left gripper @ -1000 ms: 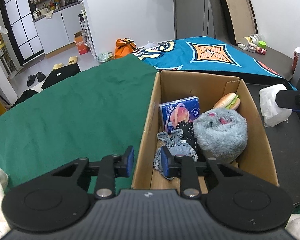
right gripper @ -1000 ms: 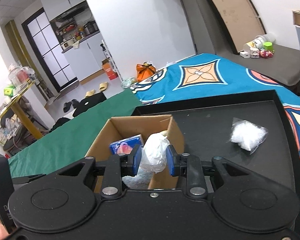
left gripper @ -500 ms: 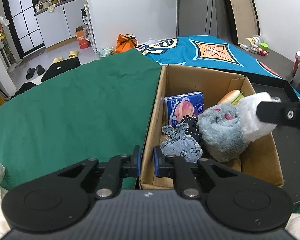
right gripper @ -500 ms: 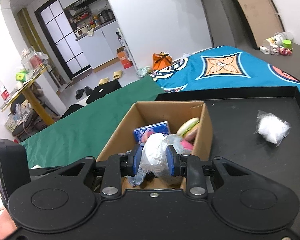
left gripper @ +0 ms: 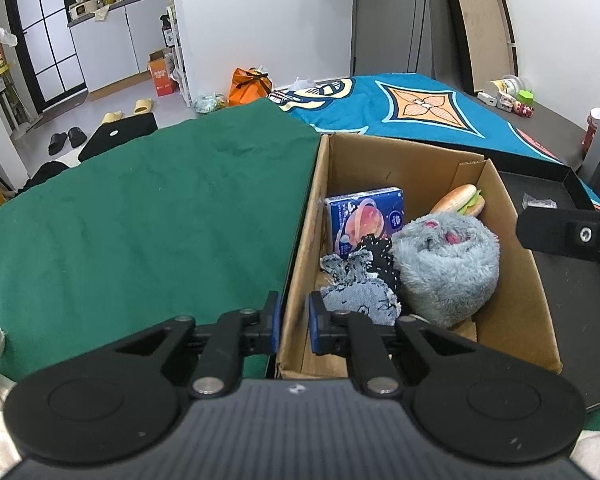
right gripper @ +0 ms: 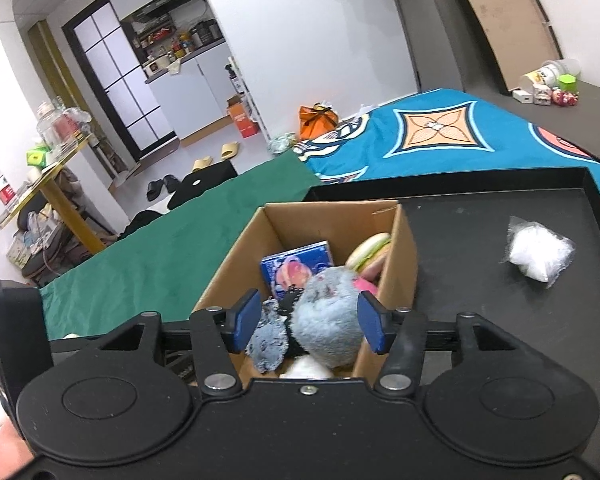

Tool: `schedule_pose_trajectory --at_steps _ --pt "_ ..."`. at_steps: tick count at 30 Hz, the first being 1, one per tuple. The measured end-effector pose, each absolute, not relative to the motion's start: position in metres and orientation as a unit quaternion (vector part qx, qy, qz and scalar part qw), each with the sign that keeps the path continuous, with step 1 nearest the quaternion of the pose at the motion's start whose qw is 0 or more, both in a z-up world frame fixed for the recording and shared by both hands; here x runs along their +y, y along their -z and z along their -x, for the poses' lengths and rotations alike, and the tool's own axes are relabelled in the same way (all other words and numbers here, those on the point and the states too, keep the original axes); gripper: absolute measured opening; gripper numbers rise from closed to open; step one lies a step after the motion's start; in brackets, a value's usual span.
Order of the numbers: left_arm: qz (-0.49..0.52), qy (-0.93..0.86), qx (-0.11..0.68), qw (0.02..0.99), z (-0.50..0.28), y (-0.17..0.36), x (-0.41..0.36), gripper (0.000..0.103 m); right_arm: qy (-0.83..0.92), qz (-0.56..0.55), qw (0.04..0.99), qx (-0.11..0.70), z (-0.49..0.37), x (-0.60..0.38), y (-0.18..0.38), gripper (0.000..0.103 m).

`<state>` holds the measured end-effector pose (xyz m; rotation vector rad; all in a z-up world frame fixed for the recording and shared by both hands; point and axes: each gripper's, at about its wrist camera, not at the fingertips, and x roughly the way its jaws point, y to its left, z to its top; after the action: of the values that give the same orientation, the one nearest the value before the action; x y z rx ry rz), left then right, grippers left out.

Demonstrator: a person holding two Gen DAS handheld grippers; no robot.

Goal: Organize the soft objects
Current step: 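Carry the white cloth roll over the box and release it inside, then reach the right tool to the clear bag of white filling and grasp it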

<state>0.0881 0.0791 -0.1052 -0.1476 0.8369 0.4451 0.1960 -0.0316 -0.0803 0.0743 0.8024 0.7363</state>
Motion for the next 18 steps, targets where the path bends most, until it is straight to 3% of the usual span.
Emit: schedule_pose_trajectory --at_steps 10,18 --pt "0.06 -0.212 0.403 0.888 -0.095 0.102 0.075 0.017 -0.319 -0.04 0.874 0.365 -0.212 -0.053 0.078 0.073" --pt "0.049 -0.219 0.399 0.889 -0.105 0.1 0.073 0.019 -0.301 -0.052 0.882 0.36 -0.229 -0.074 0.081 0.076"
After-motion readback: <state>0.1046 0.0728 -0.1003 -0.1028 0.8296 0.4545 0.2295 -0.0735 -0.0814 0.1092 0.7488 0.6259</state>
